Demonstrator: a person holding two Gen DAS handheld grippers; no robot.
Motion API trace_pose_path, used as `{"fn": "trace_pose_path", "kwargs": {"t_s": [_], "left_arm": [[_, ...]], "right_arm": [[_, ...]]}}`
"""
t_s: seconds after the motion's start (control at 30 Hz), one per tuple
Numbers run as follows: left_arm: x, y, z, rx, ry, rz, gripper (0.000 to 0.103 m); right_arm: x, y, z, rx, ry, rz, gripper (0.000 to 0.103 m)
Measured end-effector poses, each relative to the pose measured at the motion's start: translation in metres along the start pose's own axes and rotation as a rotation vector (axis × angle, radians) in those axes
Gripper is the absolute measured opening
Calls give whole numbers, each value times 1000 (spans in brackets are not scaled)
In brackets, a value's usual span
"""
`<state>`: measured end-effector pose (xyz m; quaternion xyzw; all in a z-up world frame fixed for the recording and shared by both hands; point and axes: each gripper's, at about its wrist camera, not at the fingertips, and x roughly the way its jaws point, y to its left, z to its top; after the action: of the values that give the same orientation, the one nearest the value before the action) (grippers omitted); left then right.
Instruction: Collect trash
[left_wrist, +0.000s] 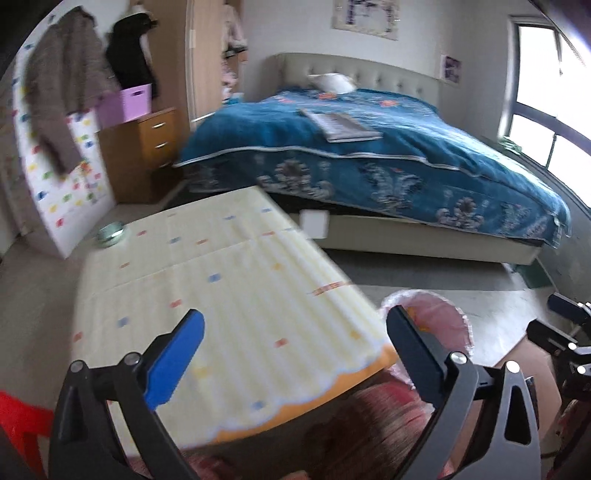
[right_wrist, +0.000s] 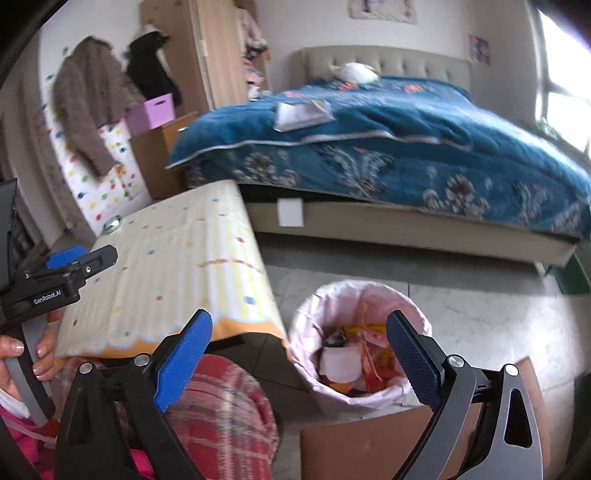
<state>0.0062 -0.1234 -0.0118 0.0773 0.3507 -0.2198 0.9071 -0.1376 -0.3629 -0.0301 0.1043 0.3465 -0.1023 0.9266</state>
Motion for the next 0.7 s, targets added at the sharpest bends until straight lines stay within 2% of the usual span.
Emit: {"fn": "trace_pose_path", "kwargs": {"t_s": [0.07,0.17,0.27,0.47,0.6,0.7], "left_arm": [[-13,17,-5,-28,4,74,96],[-30,41,-11,-71,9,141,96],[-49,63,-17,-119,-1,173,96],[-83,100,-29,-158,-6,298,96],[-97,118,-40,-176,2,381,96],[-107,132,-45,-208,1,402,96]], "right_arm": [[-3,20,5,-36,-9,41,94],[-9,45,12,-89,-25,78,94],[-15,71,18,-140,-45,125,94],[-26,119,25,-237,-75,220,94],[-28,150,31,-289,-86,245,94],[-29,173,34,-318,-90,253,94]]}}
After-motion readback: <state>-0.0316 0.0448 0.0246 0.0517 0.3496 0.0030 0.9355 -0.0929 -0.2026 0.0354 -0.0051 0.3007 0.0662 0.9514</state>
